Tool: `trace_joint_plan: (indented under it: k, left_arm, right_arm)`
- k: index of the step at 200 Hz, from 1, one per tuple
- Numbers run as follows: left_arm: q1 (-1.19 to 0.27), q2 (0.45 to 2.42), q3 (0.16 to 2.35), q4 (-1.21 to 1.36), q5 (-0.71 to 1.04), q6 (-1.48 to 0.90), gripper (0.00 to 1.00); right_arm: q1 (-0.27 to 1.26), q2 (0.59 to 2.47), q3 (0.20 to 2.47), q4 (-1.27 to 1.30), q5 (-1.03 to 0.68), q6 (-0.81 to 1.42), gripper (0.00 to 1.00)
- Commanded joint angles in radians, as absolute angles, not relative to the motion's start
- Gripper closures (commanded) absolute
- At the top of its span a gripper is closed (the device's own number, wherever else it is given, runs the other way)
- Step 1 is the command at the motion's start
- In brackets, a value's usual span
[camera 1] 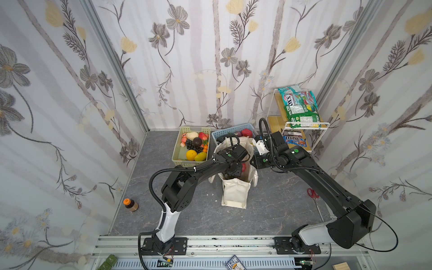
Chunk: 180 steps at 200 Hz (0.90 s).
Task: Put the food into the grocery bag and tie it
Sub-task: 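Lower the peach into the bag and open the left gripper, then grasp the bag's handles with the left and right grippers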
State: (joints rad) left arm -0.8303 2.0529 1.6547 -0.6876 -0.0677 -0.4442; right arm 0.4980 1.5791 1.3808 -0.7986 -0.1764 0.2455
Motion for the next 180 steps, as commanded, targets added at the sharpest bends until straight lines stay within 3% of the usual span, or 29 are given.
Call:
trace_joint_plan:
  k: [1, 92, 180]
  left_arm:
    - [-0.833, 2.064, 1.662, -0.721, -0.087, -0.429, 0.36]
    - [-0.829, 2.000, 1.670, -0.718, 0.007, -0.461, 0.21]
    - [-0.767, 1.857, 1.832, -0.808, 0.152, -0.438, 0.18]
  right_arm:
    - [0.499, 1.580, 1.374, -0.764, -0.172, 0.252, 0.82]
    - [0.497, 1.556, 1.360, -0.759, -0.163, 0.254, 0.87]
    - [0.492, 1.549, 1.353, -0.752, -0.160, 0.253, 0.92]
